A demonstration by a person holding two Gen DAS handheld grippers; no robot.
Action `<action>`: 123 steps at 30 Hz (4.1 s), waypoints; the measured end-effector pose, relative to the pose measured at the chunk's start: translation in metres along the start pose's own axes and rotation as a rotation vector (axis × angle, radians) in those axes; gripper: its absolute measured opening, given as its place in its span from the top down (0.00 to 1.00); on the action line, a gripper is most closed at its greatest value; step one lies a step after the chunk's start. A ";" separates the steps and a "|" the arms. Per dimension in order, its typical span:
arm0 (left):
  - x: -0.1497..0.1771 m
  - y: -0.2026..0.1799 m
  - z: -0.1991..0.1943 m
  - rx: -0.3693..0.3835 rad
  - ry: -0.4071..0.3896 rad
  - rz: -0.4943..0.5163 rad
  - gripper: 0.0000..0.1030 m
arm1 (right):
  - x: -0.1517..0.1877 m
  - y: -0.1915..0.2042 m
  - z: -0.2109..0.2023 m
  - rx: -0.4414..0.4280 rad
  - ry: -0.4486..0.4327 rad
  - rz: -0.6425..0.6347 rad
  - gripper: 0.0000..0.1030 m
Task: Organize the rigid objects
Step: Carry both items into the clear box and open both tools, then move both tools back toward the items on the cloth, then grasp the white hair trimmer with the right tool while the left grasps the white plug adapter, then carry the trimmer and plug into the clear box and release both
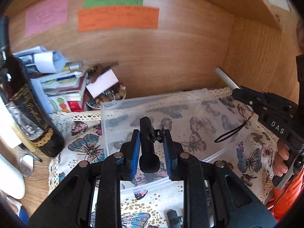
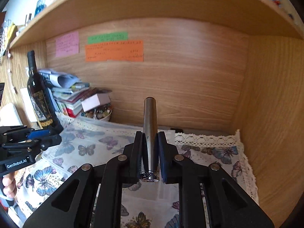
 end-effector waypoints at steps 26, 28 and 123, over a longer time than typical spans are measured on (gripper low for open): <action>0.011 -0.015 0.028 0.020 0.102 0.053 0.64 | 0.042 0.029 0.051 -0.081 0.252 -0.076 0.72; 0.008 -0.016 0.019 0.019 0.077 0.052 0.55 | 0.038 0.030 0.041 -0.079 0.224 -0.079 0.65; 0.059 -0.018 -0.111 0.003 -0.123 0.034 0.63 | 0.053 -0.028 -0.130 0.170 -0.062 0.124 0.67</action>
Point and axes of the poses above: each gripper's, at about its wrist camera, not at the fingertips, and z roughly the way its jaws point, y to its left, x to its underside, the point moved 3 cm from there along z, roughly the way its jaws point, and after that the axes turned 10 degrees about -y, right-handed, at the moved point
